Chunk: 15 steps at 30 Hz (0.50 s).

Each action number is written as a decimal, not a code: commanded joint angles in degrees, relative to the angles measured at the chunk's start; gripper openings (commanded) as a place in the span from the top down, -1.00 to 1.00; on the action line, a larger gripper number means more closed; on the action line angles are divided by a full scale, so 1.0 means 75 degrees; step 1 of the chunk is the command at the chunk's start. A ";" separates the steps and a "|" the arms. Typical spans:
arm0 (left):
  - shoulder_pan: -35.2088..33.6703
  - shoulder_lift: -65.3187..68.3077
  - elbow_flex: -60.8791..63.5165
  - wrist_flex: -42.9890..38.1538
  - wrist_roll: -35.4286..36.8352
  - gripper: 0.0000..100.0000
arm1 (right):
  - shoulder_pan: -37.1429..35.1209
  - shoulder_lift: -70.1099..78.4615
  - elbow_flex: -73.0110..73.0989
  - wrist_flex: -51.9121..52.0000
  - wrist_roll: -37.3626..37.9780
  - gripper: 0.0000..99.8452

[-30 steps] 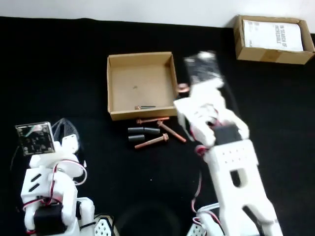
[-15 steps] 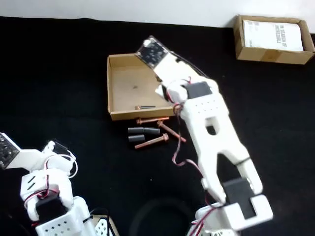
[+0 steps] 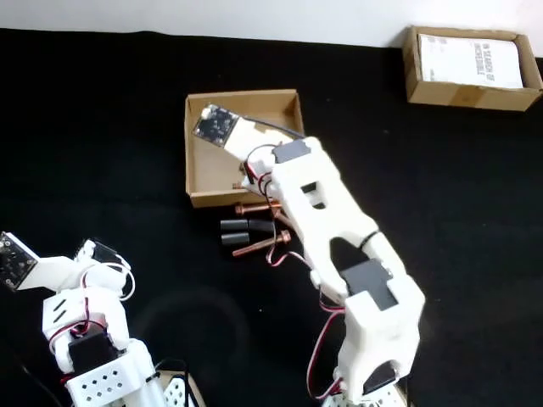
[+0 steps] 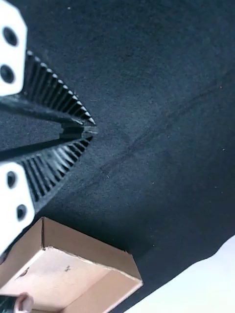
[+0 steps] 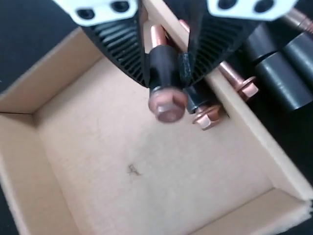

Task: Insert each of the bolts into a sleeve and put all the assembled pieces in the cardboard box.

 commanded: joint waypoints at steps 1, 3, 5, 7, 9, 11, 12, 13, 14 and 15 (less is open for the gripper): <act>-0.0041 -0.0053 0.0135 -0.0188 0.0023 0.98 | -0.0111 0.0240 -0.0404 -0.0076 0.0117 0.98; -0.0029 -0.0053 0.0135 -0.0199 0.0023 0.98 | -0.0193 0.0358 -0.0404 -0.0053 0.0129 0.97; 0.0064 -0.0053 0.0135 -0.0199 0.0023 0.98 | -0.0287 0.0369 -0.0404 -0.0029 0.0117 0.88; 0.0158 -0.0053 0.0135 -0.0199 0.0023 0.98 | -0.0393 0.0346 -0.0416 -0.0029 0.0105 0.76; 0.0158 -0.0053 0.0135 -0.0199 0.0023 0.98 | -0.0475 0.0287 -0.0510 -0.0006 0.0094 0.68; 0.0158 -0.0053 0.0135 -0.0199 0.0023 0.98 | -0.0557 0.0018 -0.0733 0.0369 -0.0270 0.68; 0.0158 -0.0053 0.0135 -0.0199 0.0023 0.98 | -0.0639 -0.0147 -0.0873 0.0627 -0.0645 0.68; 0.0158 -0.0053 0.0135 -0.0199 0.0023 0.98 | -0.0733 -0.0358 -0.1026 0.0932 -0.1090 0.68; 0.0158 -0.0053 0.0135 -0.0199 0.0023 0.98 | -0.0838 -0.0568 -0.1213 0.1260 -0.1512 0.68; 0.0158 -0.0053 0.0135 -0.0199 0.0023 0.98 | -0.0955 -0.0791 -0.1424 0.1612 -0.1922 0.68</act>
